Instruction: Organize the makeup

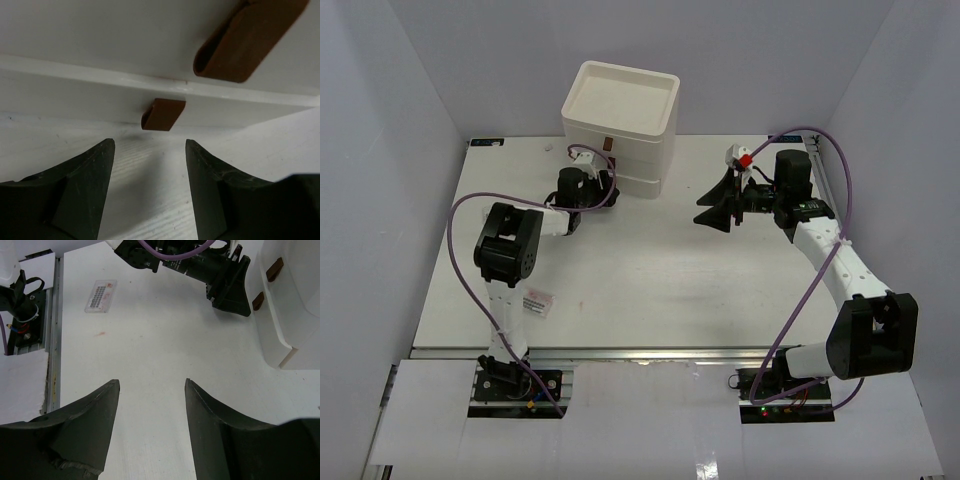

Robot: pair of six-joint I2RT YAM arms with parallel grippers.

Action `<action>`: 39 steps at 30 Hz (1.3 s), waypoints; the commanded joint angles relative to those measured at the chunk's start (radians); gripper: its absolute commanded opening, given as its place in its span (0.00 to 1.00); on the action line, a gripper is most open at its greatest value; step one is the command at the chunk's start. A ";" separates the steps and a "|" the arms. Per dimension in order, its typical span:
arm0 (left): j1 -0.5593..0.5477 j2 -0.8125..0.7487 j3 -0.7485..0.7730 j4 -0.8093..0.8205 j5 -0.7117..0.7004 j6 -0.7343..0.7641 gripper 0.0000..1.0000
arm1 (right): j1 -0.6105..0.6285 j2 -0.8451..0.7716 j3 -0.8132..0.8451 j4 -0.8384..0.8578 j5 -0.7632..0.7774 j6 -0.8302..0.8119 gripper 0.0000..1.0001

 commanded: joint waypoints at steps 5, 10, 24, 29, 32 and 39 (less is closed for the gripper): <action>-0.001 0.029 0.092 0.062 -0.037 0.000 0.57 | -0.010 -0.003 -0.002 0.038 -0.029 0.000 0.62; -0.001 0.037 0.112 0.070 -0.031 -0.014 0.43 | -0.011 0.007 -0.005 0.038 -0.030 -0.002 0.62; -0.001 -0.102 -0.107 0.162 -0.002 -0.032 0.05 | -0.012 0.025 -0.009 0.038 -0.029 -0.001 0.62; 0.000 -0.198 -0.212 0.183 -0.008 -0.043 0.01 | -0.014 0.022 -0.010 0.038 -0.025 0.002 0.62; 0.000 -0.295 -0.339 0.210 -0.043 -0.090 0.01 | -0.014 0.020 -0.013 0.038 -0.025 0.001 0.62; 0.000 -0.462 -0.568 0.203 -0.098 -0.202 0.20 | -0.014 0.024 -0.016 0.038 -0.030 0.002 0.62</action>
